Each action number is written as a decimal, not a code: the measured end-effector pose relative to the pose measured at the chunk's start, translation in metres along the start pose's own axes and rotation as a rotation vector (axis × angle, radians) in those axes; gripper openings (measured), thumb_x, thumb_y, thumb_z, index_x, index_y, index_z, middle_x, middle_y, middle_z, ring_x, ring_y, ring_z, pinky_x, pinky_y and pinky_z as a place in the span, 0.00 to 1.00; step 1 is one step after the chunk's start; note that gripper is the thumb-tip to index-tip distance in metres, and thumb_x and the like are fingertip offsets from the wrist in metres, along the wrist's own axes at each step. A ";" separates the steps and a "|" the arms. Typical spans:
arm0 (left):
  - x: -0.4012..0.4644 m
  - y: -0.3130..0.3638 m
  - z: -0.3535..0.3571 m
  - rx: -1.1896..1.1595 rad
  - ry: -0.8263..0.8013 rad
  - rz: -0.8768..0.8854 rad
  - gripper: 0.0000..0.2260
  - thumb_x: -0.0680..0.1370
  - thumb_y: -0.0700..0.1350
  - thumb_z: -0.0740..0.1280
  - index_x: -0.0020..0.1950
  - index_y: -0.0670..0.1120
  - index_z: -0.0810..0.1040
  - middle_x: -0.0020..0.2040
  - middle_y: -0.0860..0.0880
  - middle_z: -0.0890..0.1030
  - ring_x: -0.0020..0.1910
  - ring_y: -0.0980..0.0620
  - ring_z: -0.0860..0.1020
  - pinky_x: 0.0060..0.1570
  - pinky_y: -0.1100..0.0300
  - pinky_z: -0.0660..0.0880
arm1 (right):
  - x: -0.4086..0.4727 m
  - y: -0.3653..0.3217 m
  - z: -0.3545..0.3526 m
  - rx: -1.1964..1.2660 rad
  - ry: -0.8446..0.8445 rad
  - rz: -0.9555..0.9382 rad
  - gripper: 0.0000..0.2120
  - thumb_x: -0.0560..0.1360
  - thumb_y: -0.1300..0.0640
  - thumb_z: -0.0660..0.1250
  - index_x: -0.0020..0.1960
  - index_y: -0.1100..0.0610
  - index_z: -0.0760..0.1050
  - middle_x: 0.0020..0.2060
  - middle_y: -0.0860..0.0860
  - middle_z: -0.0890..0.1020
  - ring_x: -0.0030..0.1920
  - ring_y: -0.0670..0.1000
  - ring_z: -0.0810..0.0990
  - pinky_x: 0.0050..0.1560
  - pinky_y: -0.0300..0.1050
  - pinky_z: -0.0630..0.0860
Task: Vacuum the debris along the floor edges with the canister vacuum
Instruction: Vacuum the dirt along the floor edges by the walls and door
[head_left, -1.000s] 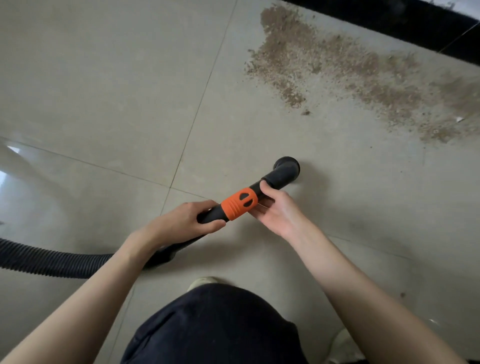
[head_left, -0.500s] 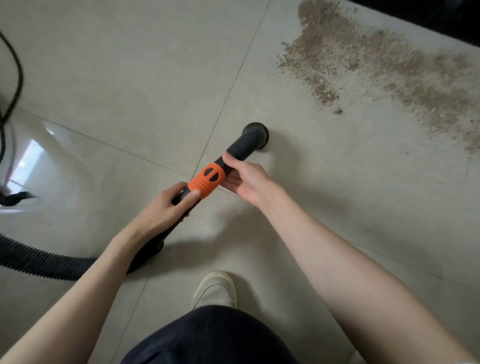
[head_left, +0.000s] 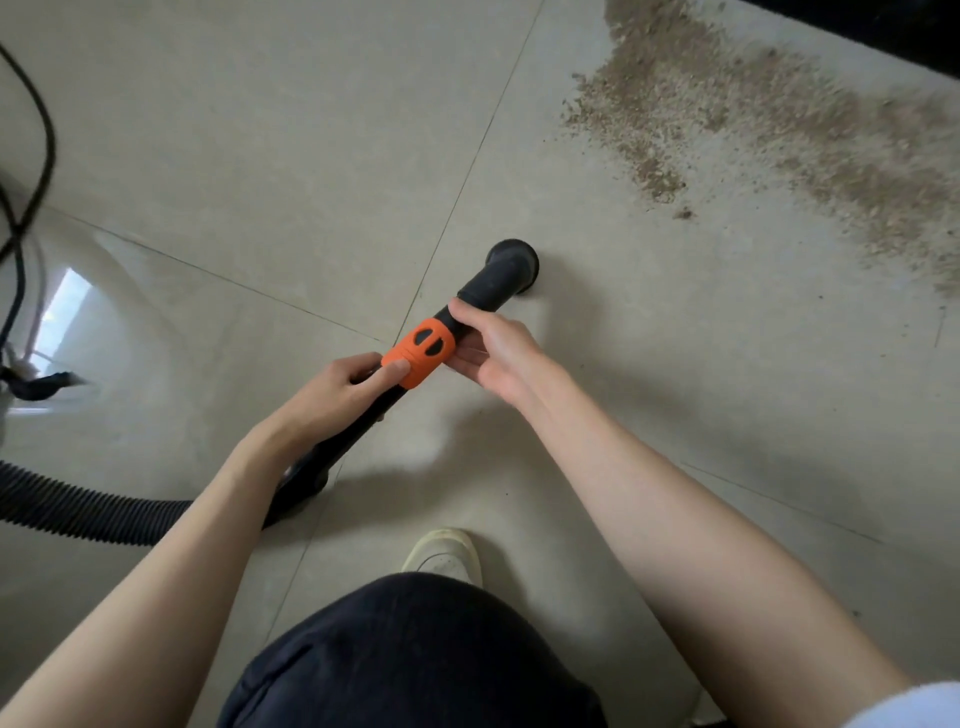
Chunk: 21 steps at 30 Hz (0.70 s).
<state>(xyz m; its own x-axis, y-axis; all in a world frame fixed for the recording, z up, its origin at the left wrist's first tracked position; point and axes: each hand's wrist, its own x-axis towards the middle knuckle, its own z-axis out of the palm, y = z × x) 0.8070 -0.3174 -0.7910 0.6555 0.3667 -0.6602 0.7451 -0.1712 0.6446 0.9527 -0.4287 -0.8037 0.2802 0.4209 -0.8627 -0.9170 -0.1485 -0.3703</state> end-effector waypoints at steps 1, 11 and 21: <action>-0.005 -0.004 0.002 0.004 -0.034 -0.010 0.21 0.77 0.60 0.63 0.45 0.41 0.75 0.33 0.48 0.76 0.28 0.60 0.74 0.37 0.60 0.70 | -0.003 0.007 -0.005 0.005 -0.001 0.027 0.06 0.76 0.62 0.71 0.49 0.63 0.75 0.40 0.59 0.83 0.38 0.53 0.83 0.38 0.44 0.81; -0.038 -0.037 0.009 0.057 -0.061 -0.034 0.16 0.68 0.65 0.66 0.47 0.56 0.76 0.39 0.51 0.79 0.36 0.57 0.75 0.37 0.66 0.70 | -0.028 0.079 -0.007 0.018 -0.036 0.184 0.05 0.75 0.64 0.70 0.49 0.63 0.76 0.42 0.59 0.82 0.42 0.54 0.83 0.44 0.45 0.81; -0.037 -0.047 0.009 0.124 -0.257 -0.030 0.06 0.77 0.53 0.65 0.41 0.55 0.78 0.29 0.59 0.75 0.29 0.61 0.70 0.34 0.66 0.66 | -0.042 0.089 -0.025 0.024 -0.031 0.246 0.06 0.74 0.65 0.71 0.50 0.63 0.76 0.43 0.57 0.83 0.44 0.52 0.82 0.45 0.42 0.79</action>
<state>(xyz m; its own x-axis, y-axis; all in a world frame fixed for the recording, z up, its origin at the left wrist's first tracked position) 0.7488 -0.3309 -0.8004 0.6310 0.1326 -0.7644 0.7636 -0.2800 0.5818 0.8666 -0.4817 -0.8092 0.0393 0.4017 -0.9149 -0.9631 -0.2286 -0.1417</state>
